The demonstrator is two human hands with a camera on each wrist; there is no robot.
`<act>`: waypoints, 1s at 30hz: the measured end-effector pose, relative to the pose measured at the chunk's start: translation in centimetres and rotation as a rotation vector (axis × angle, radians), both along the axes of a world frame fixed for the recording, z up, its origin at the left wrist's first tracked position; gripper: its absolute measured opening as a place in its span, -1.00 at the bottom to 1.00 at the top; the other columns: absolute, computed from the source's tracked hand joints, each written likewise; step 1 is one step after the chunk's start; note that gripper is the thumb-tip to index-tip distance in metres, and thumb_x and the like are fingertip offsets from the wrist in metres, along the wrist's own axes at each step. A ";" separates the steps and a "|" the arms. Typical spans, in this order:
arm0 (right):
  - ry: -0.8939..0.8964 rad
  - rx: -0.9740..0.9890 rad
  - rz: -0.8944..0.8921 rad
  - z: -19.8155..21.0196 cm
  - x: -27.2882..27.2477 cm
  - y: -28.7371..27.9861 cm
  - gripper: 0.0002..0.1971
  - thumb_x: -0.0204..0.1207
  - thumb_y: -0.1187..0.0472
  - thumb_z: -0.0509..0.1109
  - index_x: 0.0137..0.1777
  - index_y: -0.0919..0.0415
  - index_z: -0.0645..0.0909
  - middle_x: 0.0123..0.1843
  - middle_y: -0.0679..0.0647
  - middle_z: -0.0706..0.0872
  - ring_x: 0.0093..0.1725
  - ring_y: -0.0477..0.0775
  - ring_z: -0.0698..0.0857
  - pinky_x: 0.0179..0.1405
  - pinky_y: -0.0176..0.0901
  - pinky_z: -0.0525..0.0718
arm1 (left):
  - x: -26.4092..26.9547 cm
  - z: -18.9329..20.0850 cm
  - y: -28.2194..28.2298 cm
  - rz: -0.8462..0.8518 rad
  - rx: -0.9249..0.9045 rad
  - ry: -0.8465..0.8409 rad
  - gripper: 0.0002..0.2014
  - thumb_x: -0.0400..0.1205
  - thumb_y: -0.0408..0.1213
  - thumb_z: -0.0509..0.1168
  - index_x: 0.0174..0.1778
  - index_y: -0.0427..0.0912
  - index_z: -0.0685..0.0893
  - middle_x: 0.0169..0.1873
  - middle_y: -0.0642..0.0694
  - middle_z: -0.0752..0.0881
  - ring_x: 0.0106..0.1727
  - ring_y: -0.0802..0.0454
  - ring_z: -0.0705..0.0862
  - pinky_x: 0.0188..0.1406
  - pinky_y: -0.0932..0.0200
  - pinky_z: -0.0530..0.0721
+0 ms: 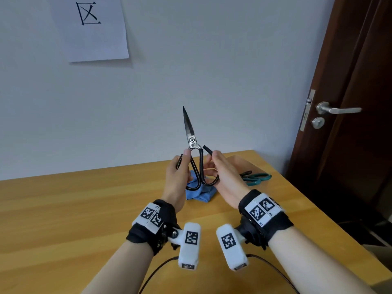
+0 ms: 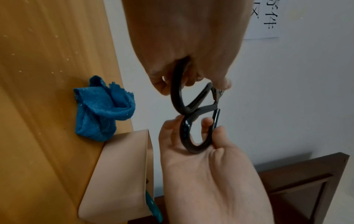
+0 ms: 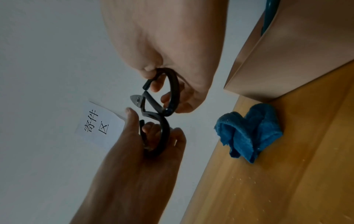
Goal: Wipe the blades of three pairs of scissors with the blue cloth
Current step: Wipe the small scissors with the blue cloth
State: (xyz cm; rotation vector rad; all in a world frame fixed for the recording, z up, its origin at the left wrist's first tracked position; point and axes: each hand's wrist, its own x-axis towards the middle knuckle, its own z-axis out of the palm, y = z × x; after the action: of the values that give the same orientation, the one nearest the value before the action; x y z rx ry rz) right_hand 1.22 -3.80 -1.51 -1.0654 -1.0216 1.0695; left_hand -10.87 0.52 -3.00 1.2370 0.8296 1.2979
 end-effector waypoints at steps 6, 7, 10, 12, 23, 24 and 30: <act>-0.092 -0.099 -0.017 0.6 1.4 0.2 -0.68 0.72 -0.14 0.20 -0.02 0.11 0.53 -0.10 0.09 0.65 -0.22 0.03 0.70 -0.16 -0.02 0.67 | -0.2 0.0 0.7 -0.178 -0.114 -0.011 -0.58 0.86 0.02 0.00 0.12 -0.25 0.60 0.11 -0.26 0.82 0.02 -0.17 0.85 -0.24 0.09 0.74; -0.102 -0.110 -0.015 0.8 1.6 0.0 -0.69 0.71 -0.13 0.24 0.02 0.12 0.55 -0.09 0.11 0.68 -0.18 0.07 0.73 -0.11 0.04 0.73 | -0.2 -0.1 0.9 -0.181 -0.101 0.041 -0.58 0.85 0.03 0.01 0.14 -0.26 0.59 0.14 -0.28 0.81 0.10 -0.20 0.84 -0.14 0.03 0.74; -0.053 -0.117 -0.029 1.7 2.5 -0.7 -0.73 0.76 0.00 0.22 0.06 0.22 0.54 -0.09 0.19 0.75 -0.26 0.09 0.80 -0.29 -0.04 0.80 | 0.4 -0.2 0.6 -0.179 -0.086 0.197 -0.57 0.84 0.05 0.05 0.20 -0.29 0.56 0.08 -0.26 0.81 -0.04 -0.03 0.86 -0.18 0.11 0.73; -0.044 -0.118 -0.074 2.0 3.3 -1.0 -0.68 0.78 -0.02 0.18 0.05 0.25 0.55 -0.09 0.26 0.78 -0.36 0.06 0.79 -0.43 -0.16 0.74 | 1.3 0.1 -0.1 -0.227 -0.038 0.317 -0.56 0.84 0.05 0.06 0.28 -0.29 0.54 -0.04 -0.14 0.79 -0.27 0.19 0.81 -0.38 0.31 0.67; -0.002 -0.258 -0.400 1.2 10.3 -2.7 -0.68 0.75 0.09 0.24 -0.16 0.25 0.63 -0.49 0.05 0.77 -0.46 -0.01 0.76 -0.51 -0.11 0.74 | 7.9 0.8 -0.9 -0.294 0.211 0.528 -0.32 0.37 0.27 0.49 0.38 0.09 0.57 0.32 0.06 0.47 0.33 0.12 0.58 0.32 0.13 0.60; -0.010 -0.274 -0.397 1.1 10.8 -2.7 -0.70 0.75 0.10 0.25 -0.12 0.27 0.64 -0.44 0.09 0.79 -0.44 0.00 0.78 -0.52 -0.13 0.73 | 8.3 0.7 -1.0 -0.349 0.262 0.550 -0.32 0.37 0.18 0.56 0.41 0.13 0.58 0.37 0.06 0.42 0.40 0.11 0.54 0.36 0.17 0.55; -0.030 -0.381 -0.322 0.9 12.2 -2.4 -0.75 0.72 0.14 0.31 -0.11 0.30 0.62 -0.24 0.19 0.70 -0.32 0.06 0.73 -0.59 -0.22 0.68 | 10.5 -0.4 -1.0 -0.483 0.471 0.754 -0.28 0.36 -0.17 0.57 0.49 0.02 0.56 0.44 0.00 0.52 0.43 0.14 0.48 0.33 0.39 0.43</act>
State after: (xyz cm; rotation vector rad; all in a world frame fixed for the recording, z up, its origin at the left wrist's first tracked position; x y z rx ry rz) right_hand 13.37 -6.21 -0.66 -1.5011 -0.6494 1.0035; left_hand -0.39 -0.48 -3.38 2.2145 0.6717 0.6247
